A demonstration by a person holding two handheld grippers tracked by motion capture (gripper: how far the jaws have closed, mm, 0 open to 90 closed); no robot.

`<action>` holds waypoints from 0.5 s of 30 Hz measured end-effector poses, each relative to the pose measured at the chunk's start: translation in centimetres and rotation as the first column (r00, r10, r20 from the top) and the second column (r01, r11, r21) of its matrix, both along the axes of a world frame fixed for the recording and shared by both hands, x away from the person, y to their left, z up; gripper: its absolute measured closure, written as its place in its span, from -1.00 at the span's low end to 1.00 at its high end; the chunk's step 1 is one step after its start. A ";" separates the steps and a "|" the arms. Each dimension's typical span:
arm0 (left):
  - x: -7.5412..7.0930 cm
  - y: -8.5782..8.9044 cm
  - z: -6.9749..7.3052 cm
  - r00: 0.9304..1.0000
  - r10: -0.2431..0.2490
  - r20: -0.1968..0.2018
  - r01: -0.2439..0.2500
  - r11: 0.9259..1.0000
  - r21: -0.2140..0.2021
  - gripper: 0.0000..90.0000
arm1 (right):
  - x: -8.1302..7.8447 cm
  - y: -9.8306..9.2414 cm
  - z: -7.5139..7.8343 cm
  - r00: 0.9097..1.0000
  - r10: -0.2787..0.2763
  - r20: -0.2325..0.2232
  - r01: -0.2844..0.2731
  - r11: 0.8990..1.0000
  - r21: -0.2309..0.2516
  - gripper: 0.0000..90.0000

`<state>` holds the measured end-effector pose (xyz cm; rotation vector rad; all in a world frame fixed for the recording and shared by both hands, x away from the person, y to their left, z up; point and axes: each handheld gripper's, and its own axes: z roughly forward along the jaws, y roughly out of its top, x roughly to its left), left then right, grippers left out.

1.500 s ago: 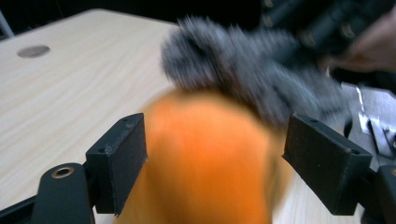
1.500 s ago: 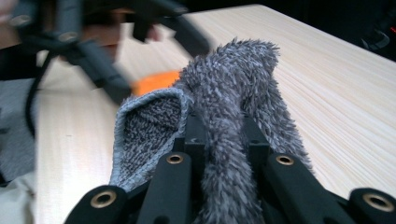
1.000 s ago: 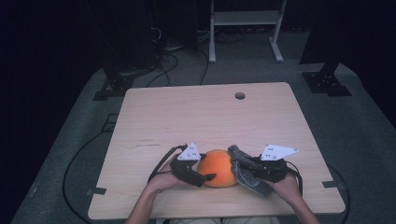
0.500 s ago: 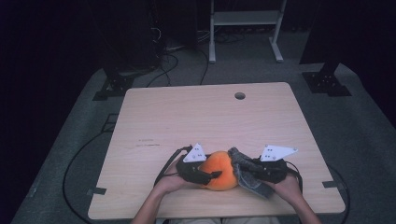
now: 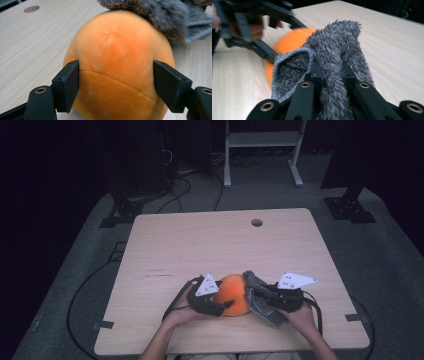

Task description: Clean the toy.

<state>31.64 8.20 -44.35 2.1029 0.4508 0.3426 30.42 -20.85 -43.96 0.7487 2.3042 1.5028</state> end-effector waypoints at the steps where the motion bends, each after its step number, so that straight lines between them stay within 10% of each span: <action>1: 0.1 0.2 -0.1 1.000 0.002 -0.011 -0.002 1.000 -0.005 -0.43 | 0.2 -0.3 -0.3 1.000 -0.015 -0.015 0.015 1.000 0.009 0.70; 15: 0.2 0.8 -0.3 0.999 -0.009 -0.041 0.009 1.000 -0.005 -0.47 | 0.6 -1.3 -1.3 0.992 -0.051 -0.114 0.052 0.999 0.008 0.70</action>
